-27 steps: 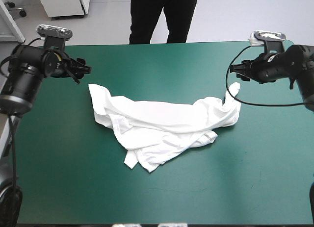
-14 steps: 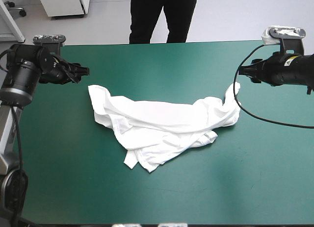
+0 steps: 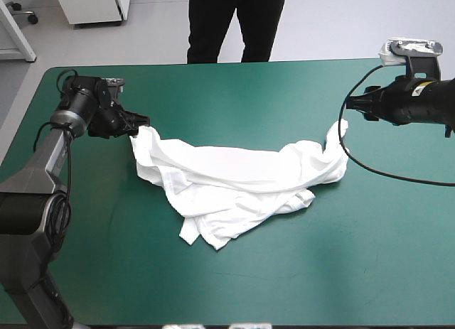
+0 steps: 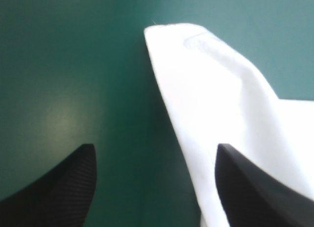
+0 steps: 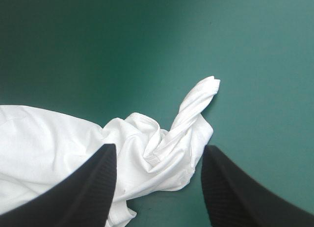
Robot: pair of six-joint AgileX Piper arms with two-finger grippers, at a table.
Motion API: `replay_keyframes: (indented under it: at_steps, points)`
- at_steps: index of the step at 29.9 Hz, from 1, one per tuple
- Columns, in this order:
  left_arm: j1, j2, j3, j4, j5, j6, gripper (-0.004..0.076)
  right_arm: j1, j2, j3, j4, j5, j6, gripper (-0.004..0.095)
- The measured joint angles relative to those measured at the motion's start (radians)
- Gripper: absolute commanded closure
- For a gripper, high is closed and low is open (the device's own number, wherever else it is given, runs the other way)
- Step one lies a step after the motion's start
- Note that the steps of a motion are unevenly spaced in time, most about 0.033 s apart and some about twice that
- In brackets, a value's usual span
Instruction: Fold the cloth
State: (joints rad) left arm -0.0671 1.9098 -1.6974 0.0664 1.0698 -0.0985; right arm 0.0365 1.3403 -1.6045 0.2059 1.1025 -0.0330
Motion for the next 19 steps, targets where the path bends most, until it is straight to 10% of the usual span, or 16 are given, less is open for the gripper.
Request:
replay_keyframes:
  at_steps: [10,19]
  points:
    - [0.0,0.129,0.0,-0.042,-0.056,0.021,0.0246,0.0,0.0,0.0,0.0,-0.003,0.0,0.0422]
    - [-0.001,0.158,0.0,-0.091,-0.086,0.046,0.073,0.0,0.016,0.0,0.001,0.012,0.0,0.0422]
